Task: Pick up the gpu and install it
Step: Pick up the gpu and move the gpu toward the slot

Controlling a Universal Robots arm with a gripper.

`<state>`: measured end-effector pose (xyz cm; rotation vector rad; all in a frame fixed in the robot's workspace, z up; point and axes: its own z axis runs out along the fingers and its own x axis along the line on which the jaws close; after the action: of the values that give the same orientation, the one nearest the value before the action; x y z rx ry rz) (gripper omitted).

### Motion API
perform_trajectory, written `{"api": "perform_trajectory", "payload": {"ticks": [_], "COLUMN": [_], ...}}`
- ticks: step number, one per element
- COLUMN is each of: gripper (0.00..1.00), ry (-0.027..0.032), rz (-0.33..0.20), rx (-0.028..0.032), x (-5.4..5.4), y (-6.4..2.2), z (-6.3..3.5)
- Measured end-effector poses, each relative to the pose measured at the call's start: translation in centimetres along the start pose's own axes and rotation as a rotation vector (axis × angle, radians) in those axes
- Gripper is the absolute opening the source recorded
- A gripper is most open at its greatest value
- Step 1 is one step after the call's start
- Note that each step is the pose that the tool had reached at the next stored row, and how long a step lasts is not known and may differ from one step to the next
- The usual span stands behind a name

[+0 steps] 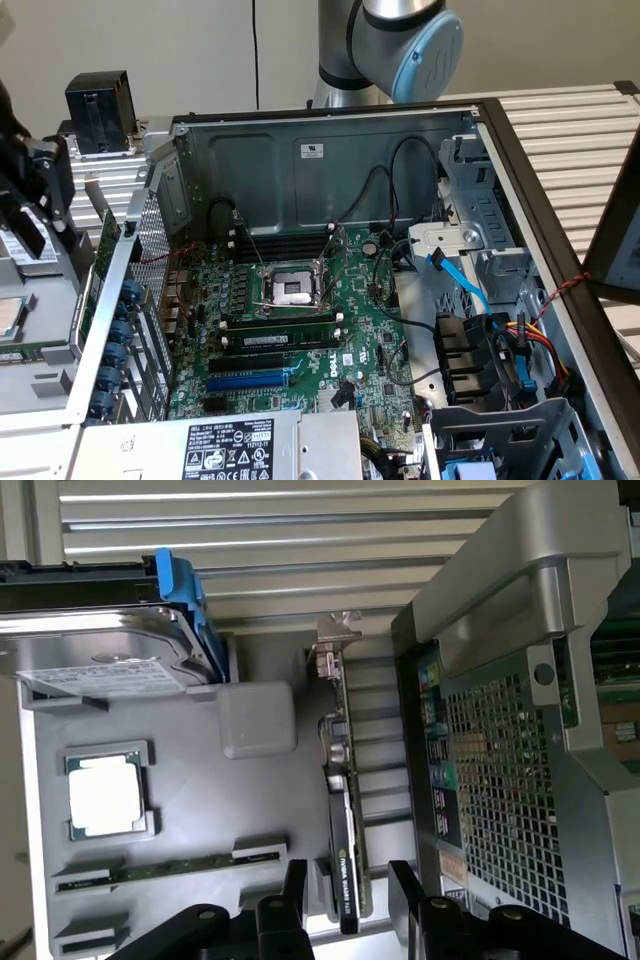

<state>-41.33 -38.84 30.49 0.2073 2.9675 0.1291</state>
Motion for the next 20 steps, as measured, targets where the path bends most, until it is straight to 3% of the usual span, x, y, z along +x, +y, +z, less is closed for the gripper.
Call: {"api": "perform_trajectory", "payload": {"ticks": [4,10,16,20], "gripper": [0.45,0.45,0.45,0.45], "ry": [-0.0076,-0.0120,-0.0321,-0.0401], "rz": [0.009,0.016,0.016,0.016], "rx": [-0.0064,-0.0068,-0.0149,-0.0180], "x": [-0.1,0.1,0.2,0.3], "y": [-0.01,-0.12,-0.18,-0.23], "z": [0.33,1.31,1.93,2.42]}}
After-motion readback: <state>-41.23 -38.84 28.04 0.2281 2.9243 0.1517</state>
